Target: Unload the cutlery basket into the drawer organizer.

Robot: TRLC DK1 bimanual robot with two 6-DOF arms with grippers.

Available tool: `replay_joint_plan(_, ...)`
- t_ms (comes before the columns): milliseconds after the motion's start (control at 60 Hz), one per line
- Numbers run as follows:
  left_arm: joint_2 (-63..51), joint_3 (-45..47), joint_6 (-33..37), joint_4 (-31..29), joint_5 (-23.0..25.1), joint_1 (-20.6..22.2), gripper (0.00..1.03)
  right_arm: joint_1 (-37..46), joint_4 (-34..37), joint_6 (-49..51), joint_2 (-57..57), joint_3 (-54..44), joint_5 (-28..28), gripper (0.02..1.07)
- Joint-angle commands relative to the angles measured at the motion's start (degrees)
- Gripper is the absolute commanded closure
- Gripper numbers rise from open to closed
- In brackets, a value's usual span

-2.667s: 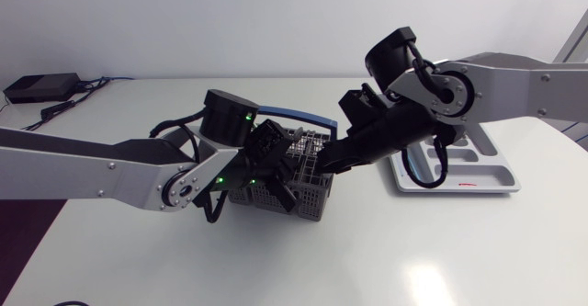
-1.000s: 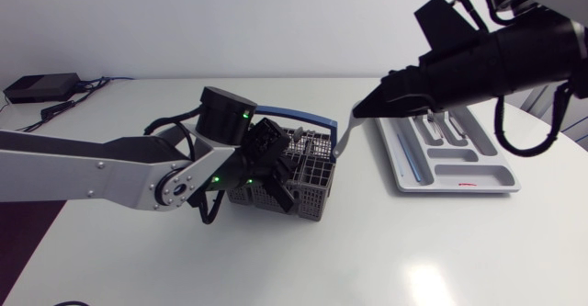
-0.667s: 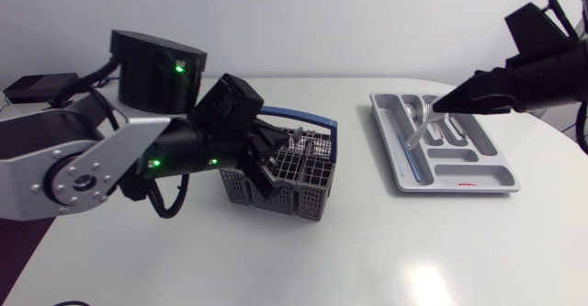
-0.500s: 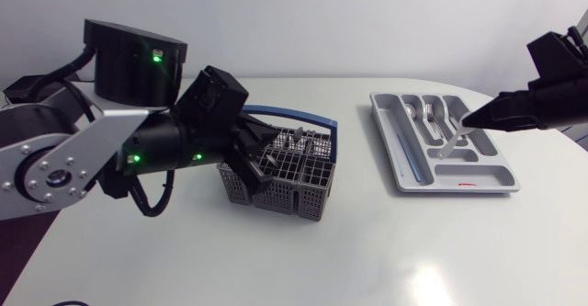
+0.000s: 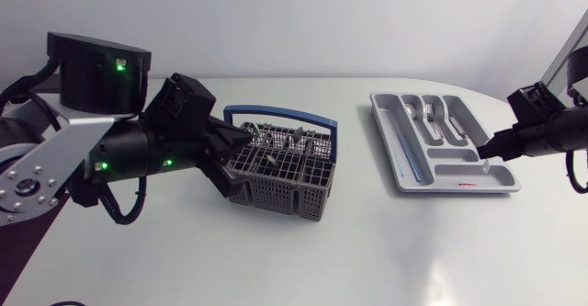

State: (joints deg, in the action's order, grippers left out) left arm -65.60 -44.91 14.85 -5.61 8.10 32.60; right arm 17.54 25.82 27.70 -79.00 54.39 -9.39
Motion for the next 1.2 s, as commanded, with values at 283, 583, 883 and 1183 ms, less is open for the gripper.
replay_joint_plan(283,1.9,3.2,1.9,-0.3,3.1,-3.1,0.88,-3.6,-11.4,0.9,-10.7,-3.9,9.1,1.01)
replay_joint_plan(583,2.2,4.0,3.8,-0.5,3.6,-3.4,0.88,-7.5,-14.5,-0.5,-14.3,-4.4,12.5,0.77)
replay_joint_plan(883,2.4,4.2,4.6,-1.2,3.6,-3.2,0.88,-7.7,-14.7,-0.5,-13.7,-4.9,13.1,0.42)
replay_joint_plan(1183,3.1,4.8,4.6,-1.6,3.6,-3.2,0.88,-8.8,-12.6,-0.3,-3.9,-6.6,13.0,0.28)
